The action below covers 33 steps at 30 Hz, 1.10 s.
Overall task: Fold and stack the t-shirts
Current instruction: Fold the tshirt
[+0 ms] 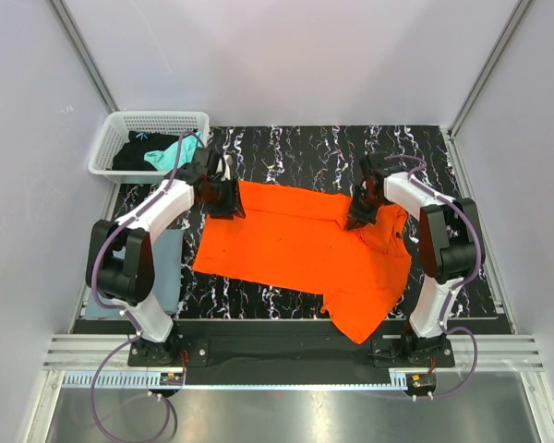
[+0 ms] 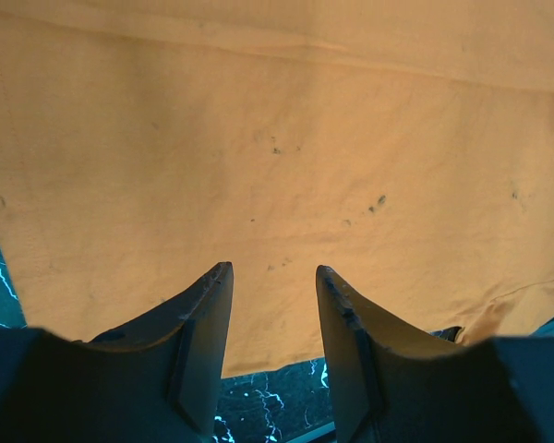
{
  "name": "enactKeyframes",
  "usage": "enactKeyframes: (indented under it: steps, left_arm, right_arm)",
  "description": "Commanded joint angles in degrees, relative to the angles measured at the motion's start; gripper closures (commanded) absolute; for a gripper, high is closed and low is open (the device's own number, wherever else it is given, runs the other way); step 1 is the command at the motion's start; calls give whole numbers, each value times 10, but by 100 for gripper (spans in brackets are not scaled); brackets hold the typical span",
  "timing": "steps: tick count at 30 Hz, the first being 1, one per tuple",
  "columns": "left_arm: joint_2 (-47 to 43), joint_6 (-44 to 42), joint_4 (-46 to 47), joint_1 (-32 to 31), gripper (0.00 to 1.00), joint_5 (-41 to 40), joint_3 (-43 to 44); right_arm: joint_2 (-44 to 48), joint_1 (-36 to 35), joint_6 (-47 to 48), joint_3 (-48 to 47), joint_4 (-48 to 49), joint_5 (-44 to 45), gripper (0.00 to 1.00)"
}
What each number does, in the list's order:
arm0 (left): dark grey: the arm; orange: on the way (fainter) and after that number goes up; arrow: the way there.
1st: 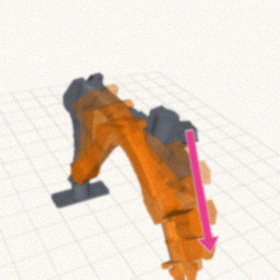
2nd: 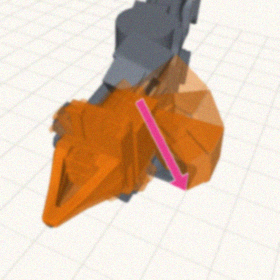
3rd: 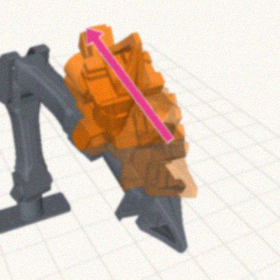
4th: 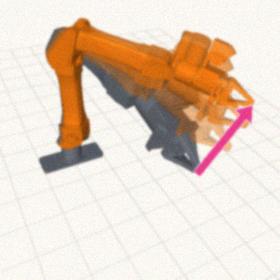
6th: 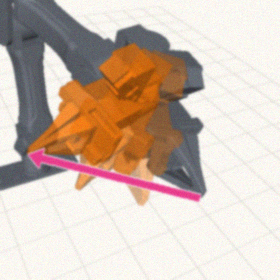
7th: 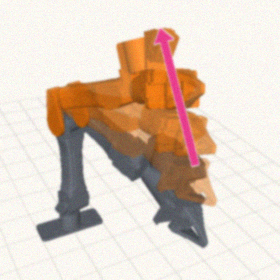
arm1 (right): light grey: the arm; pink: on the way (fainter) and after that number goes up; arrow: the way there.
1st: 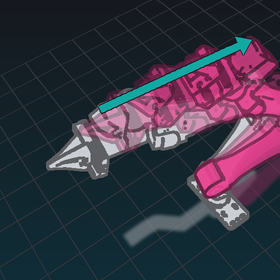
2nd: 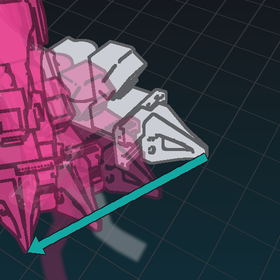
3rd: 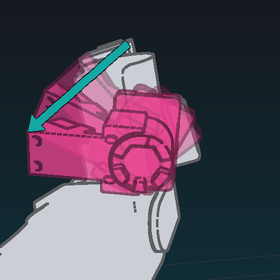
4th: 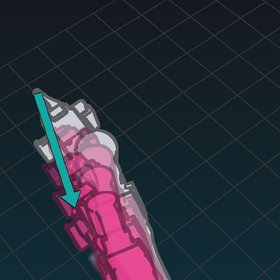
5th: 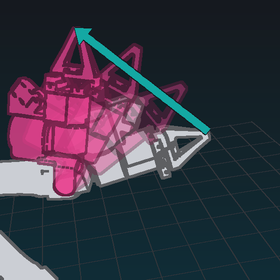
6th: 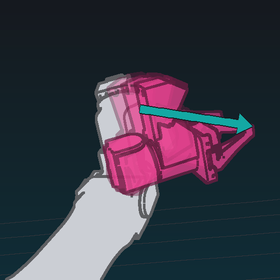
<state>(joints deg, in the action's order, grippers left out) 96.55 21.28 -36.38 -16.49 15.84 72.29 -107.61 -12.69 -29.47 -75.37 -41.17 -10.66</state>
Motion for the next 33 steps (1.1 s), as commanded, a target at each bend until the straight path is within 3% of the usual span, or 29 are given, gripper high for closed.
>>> enactKeyframes:
  steps: [1,12,16,17,23,27,31,33]
  left_arm:
    - [5,4,11,9,54,-4,29]
    - [35,13,12,30,53,-3,68]
    - [59,17,12,33,53,-3,93]
    - [66,17,12,33,53,-5,97]
    - [125,19,21,33,54,-26,143]
    - [165,29,46,39,54,-34,168]
    - [201,39,49,47,54,-29,200]
    - [218,44,53,51,54,-26,217]
  right_arm:
    - [26,-8,-26,8,-8,-14,100]
    - [-1,-10,-87,56,36,-59,100]
    - [-1,-9,-66,35,16,-60,83]
    - [15,-7,-49,28,5,-55,69]
    - [99,67,23,2,-43,63,36]
    - [63,123,55,-35,-39,86,29]
    - [25,173,69,-87,-38,103,31]
    - [9,184,75,-100,-31,103,36]
